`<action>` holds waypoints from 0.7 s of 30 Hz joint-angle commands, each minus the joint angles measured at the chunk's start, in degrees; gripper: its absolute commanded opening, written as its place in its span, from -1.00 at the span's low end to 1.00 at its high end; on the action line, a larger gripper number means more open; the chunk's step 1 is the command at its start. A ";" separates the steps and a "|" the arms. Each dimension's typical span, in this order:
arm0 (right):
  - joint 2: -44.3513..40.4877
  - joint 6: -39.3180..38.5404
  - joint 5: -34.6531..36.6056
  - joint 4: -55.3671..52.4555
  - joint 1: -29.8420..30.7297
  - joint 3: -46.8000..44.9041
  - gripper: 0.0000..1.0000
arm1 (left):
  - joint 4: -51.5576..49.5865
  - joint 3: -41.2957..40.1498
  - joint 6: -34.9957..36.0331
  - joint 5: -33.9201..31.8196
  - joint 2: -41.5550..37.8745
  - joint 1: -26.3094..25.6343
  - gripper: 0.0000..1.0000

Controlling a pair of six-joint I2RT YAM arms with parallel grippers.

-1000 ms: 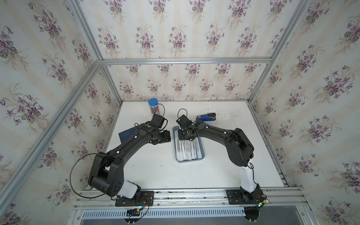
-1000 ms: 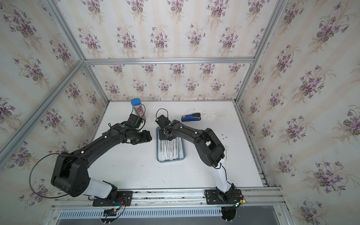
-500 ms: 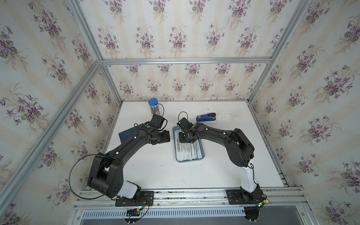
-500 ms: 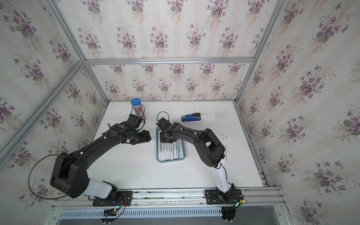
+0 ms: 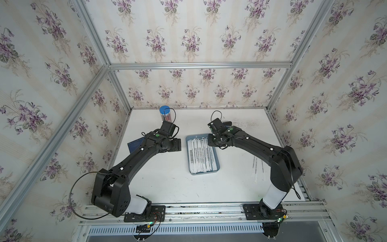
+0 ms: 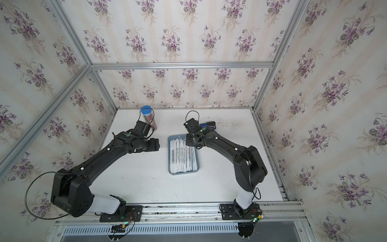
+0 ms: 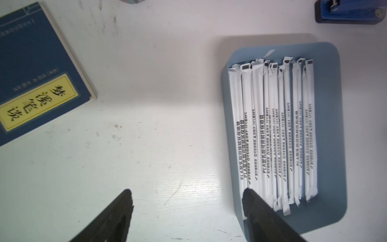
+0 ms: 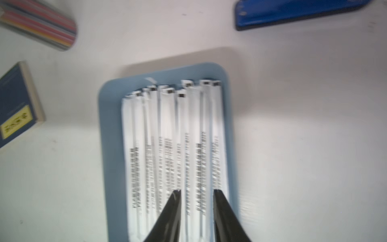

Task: Put the straws into the storage box
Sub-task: Pick up the straw from the center of the board.

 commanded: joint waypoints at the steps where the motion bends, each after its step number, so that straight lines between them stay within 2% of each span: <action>1: -5.32 0.97 2.84 -3.49 -4.29 -6.69 -0.37 | -0.47 -0.83 3.58 -6.05 -2.48 0.33 0.89; 6: -10.16 -0.25 7.01 -6.51 -14.47 -14.08 -0.31 | 2.00 -2.54 5.44 -5.17 -3.92 1.82 0.94; 11: -12.49 -1.23 8.40 -6.74 -23.58 -19.52 -0.24 | 4.02 -3.88 6.12 -1.41 -3.28 3.52 0.93; 14: -11.14 -1.66 9.42 -5.97 -26.27 -21.42 -0.24 | 4.61 -4.12 5.91 0.68 -2.24 4.06 0.93; 21: -8.99 -2.68 9.51 -3.00 -28.20 -23.59 -0.29 | 4.30 -4.00 5.63 1.95 -1.89 4.08 0.93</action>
